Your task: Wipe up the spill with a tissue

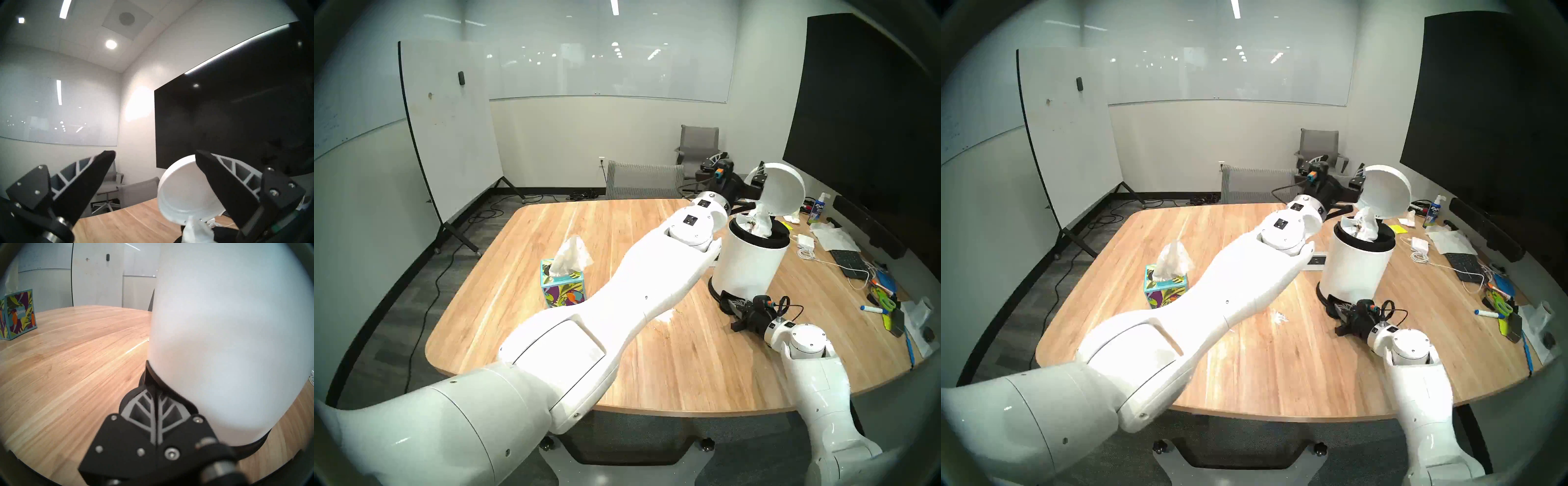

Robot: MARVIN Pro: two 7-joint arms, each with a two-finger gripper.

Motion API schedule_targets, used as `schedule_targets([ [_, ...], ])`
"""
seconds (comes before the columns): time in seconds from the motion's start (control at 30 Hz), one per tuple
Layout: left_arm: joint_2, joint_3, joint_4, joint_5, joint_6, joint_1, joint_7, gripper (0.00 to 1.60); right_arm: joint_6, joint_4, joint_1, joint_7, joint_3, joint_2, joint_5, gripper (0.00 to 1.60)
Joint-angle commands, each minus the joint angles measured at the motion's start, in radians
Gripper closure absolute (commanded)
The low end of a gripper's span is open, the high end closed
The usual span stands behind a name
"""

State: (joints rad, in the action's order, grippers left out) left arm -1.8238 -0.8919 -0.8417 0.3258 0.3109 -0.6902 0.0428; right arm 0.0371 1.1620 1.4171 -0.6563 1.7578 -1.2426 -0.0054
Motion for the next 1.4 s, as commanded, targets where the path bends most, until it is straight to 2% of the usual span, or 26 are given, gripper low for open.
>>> schedule_targets([
  [0.0, 0.113, -0.028, -0.04, -0.011, 0.04, -0.065, 0.015, 0.0, -0.012, -0.032, 0.042, -0.002, -0.007, -0.005, -0.008, 1.6],
  [0.3, 0.216, -0.085, -0.085, -0.03, 0.088, -0.093, 0.043, 0.0, -0.002, -0.027, 0.039, 0.004, -0.006, -0.007, -0.003, 1.6],
  [0.6, 0.315, -0.122, -0.098, -0.049, 0.128, -0.18, 0.064, 0.0, 0.006, -0.023, 0.035, 0.009, -0.004, -0.008, -0.001, 1.6],
  [0.8, 0.408, -0.165, -0.101, -0.065, 0.165, -0.244, 0.088, 0.0, 0.011, -0.022, 0.036, 0.013, -0.004, -0.01, 0.0, 1.6],
  [1.37, 0.602, -0.292, -0.167, -0.101, 0.29, -0.345, 0.146, 0.0, 0.02, -0.023, 0.041, 0.021, -0.003, -0.013, 0.0, 1.6],
])
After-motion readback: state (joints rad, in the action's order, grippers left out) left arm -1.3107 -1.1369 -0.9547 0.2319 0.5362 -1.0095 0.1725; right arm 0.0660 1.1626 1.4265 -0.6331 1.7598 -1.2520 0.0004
